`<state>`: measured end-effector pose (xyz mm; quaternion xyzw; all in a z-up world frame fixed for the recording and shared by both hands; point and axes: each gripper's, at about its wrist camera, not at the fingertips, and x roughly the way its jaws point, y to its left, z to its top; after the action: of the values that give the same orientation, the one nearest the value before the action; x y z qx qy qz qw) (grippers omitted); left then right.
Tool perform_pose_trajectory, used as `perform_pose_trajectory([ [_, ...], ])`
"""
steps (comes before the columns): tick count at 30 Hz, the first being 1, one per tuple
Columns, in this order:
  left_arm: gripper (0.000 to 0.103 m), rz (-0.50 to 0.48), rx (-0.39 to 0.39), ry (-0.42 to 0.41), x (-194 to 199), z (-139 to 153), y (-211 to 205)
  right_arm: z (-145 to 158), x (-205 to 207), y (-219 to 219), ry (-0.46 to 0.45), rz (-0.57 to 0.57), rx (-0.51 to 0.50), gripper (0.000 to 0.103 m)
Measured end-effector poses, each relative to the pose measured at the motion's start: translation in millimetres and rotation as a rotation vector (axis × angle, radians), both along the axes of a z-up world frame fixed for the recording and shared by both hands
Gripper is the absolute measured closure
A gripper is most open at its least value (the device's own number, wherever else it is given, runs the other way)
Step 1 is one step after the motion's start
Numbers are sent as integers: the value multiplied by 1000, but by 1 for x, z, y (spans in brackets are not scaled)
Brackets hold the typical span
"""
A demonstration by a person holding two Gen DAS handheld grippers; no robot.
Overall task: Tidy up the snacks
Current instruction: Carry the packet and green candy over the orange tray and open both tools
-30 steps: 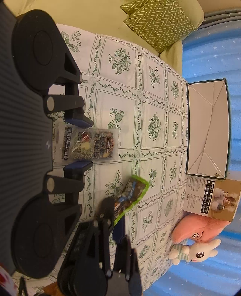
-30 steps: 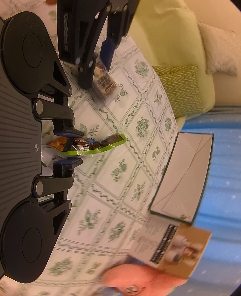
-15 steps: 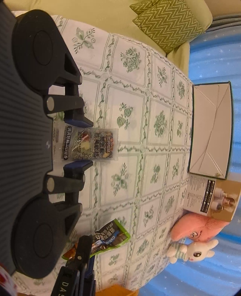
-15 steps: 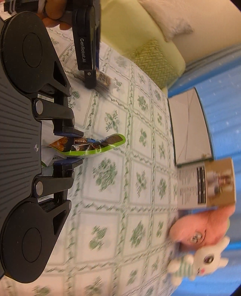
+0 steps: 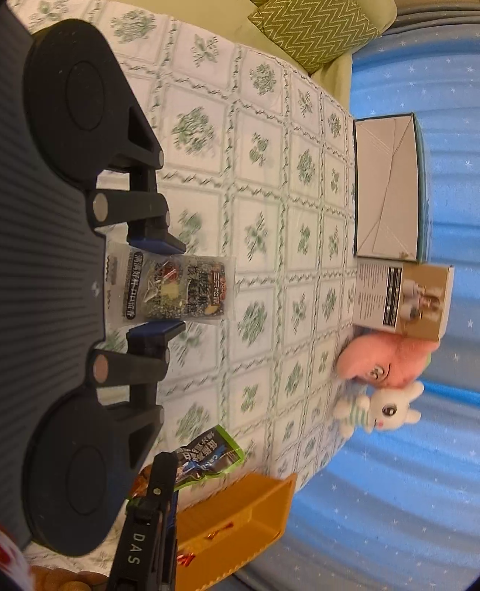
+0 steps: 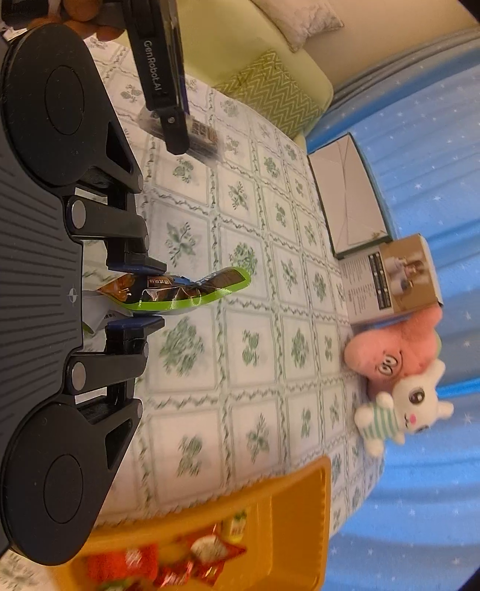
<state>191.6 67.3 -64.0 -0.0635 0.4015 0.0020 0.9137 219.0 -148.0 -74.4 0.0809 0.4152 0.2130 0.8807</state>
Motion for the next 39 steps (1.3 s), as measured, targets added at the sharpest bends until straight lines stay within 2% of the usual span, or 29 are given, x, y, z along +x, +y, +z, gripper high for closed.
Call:
perform_pose_trajectory([
  [11, 69, -26, 3, 6, -64, 24, -56, 22, -70, -54, -20, -76, -20, 79],
  [20, 69, -45, 7, 7, -97, 35, -91, 28, -110, -86, -20, -112, -19, 79],
  [39, 69, -108, 21, -4, -105, 44, -129, 43, -133, -120, -46, -162, -22, 79],
])
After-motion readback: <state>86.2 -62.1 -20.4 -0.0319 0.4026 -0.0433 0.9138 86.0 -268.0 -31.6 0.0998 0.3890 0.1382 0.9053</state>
